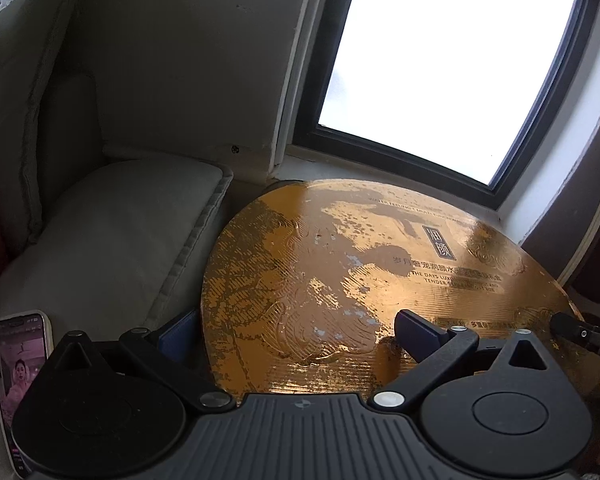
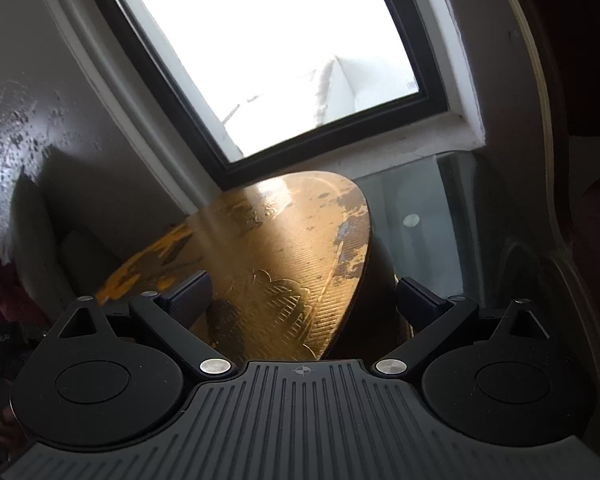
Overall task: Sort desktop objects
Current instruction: 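Lower the lid onto the box rim and open both grippers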
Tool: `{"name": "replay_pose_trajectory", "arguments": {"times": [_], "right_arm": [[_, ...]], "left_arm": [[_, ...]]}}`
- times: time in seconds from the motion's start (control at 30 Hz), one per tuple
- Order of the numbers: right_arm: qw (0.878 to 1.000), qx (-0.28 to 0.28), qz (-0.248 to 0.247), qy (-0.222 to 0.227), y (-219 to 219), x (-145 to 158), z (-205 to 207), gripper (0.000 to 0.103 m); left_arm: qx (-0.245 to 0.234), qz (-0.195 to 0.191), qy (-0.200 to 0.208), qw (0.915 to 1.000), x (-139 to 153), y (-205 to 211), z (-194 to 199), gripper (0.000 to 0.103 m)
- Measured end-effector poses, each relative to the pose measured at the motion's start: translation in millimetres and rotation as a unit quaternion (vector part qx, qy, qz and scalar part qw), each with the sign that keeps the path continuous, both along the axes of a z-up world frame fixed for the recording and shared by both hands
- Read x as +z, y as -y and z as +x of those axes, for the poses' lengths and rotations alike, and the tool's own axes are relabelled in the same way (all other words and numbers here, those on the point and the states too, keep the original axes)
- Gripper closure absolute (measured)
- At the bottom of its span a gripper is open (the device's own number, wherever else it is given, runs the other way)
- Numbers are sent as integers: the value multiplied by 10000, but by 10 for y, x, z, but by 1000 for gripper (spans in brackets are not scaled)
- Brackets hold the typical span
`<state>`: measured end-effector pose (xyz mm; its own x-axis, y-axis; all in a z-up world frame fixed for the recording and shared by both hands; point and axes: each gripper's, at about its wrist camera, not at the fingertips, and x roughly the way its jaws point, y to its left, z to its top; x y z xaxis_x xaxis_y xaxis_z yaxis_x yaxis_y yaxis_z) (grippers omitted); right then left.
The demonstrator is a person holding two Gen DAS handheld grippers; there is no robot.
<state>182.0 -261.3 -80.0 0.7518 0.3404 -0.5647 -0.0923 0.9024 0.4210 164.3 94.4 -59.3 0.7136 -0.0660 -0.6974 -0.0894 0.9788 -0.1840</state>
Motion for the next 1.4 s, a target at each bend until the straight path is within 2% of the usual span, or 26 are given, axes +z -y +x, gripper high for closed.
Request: {"name": "replay_pose_trajectory", "arguments": {"times": [0.13, 0.33, 0.67, 0.77, 0.83, 0.93, 1.1, 1.2, 1.33, 1.4], "right_arm": [[9974, 304, -641, -148, -127, 97, -21, 5], [9957, 397, -793, -272, -140, 78, 7, 5], [9927, 527, -1058, -239, -187, 134, -64, 5], [9919, 535, -1127, -240, -195, 171, -115, 7], [9899, 559, -1296, -155, -210, 252, -204, 12], [9885, 564, -1402, -96, -181, 420, -397, 10], [9875, 539, -1374, -547, -128, 541, -711, 10], [9816, 543, -1652, -789, -176, 461, -799, 11], [9810, 408, -1528, -1122, -157, 401, -816, 11], [9778, 425, -1633, -1242, -192, 390, -826, 11]], "left_arm": [[-82, 125, -72, 9999, -65, 13, -5, 3], [-144, 130, -106, 9998, -118, -7, -20, 3], [-146, 181, -95, 9997, -116, 23, -46, 2], [-180, 240, -25, 9995, -8, 57, -149, 2], [-213, 274, 57, 9994, 103, 80, -270, 1], [-321, 632, -92, 9974, 178, 147, -440, 1], [-469, 1002, -332, 9933, 127, 284, -616, 1], [-407, 1086, -519, 9919, 87, 313, -647, 0], [-396, 1219, -774, 9887, 56, 337, -648, 0], [-413, 1299, -904, 9865, 41, 351, -645, 1]]}}
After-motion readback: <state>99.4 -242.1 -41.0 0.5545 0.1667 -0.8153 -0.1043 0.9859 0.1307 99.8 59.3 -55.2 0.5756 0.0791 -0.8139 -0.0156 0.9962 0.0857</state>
